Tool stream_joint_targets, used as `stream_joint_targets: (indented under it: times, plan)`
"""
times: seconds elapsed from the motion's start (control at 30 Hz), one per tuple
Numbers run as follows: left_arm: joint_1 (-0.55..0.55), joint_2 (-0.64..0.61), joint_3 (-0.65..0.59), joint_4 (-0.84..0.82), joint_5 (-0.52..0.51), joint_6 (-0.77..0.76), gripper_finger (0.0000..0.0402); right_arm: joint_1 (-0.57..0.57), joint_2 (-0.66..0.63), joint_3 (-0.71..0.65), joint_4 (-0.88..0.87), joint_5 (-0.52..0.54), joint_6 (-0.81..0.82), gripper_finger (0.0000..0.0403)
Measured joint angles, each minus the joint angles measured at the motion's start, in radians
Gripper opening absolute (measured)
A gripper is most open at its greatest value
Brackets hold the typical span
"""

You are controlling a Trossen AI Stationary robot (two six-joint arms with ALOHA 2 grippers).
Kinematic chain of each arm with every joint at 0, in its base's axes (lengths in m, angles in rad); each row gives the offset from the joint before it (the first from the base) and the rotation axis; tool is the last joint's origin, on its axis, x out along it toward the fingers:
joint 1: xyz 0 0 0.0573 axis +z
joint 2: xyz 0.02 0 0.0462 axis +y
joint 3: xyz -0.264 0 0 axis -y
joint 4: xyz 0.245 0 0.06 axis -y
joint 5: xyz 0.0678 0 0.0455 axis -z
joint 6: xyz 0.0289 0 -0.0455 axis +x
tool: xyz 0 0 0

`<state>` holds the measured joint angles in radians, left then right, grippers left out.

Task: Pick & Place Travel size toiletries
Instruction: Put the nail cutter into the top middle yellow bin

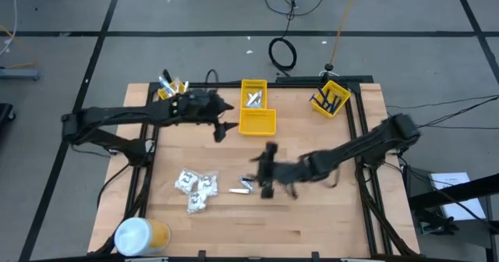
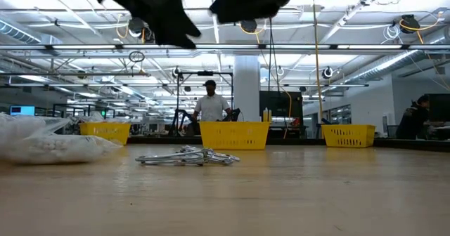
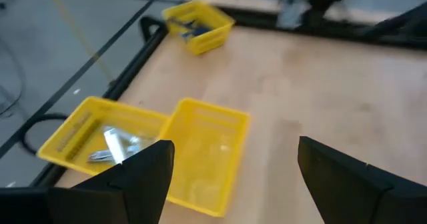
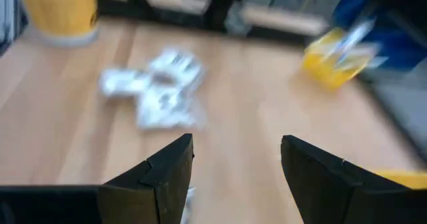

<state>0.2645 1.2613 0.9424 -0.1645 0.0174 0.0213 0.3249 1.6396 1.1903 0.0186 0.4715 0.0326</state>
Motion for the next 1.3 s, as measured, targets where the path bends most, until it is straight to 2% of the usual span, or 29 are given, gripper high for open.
stream_joint_targets:
  times: [0.1,0.27,0.5,0.63,0.87,1.03,1.27,1.3]
  plan:
    - [-0.049,-0.084,0.0,-0.016,0.0,-0.044,0.0305,0.014,0.158,0.115,-0.089,-0.003,0.091,0.0215]
    - [-0.116,-0.161,0.0,-0.041,-0.04,-0.087,0.0307,-0.007,0.322,0.162,-0.101,-0.008,0.125,0.0215]
    - [-0.176,-0.176,0.0,-0.103,-0.142,-0.086,0.0297,-0.044,0.391,0.166,-0.08,-0.111,0.297,0.0215]
    - [-0.183,-0.154,0.0,-0.104,-0.15,-0.067,0.0292,-0.042,0.44,0.165,-0.028,-0.137,0.299,0.0215]
    - [-0.18,-0.142,0.0,-0.103,-0.151,-0.051,0.0293,-0.044,0.488,0.167,-0.065,-0.133,0.335,0.0208]
    - [-0.18,-0.142,0.0,-0.102,-0.16,-0.031,0.0294,-0.044,0.489,0.167,-0.099,-0.135,0.35,0.0164]
    - [-0.179,-0.142,0.0,-0.102,-0.161,-0.031,0.0294,-0.046,0.489,0.167,-0.102,-0.162,0.329,0.0045]
    - [-0.179,-0.142,0.0,-0.102,-0.161,-0.032,0.0294,-0.048,0.489,0.167,-0.101,-0.166,0.315,0.0042]
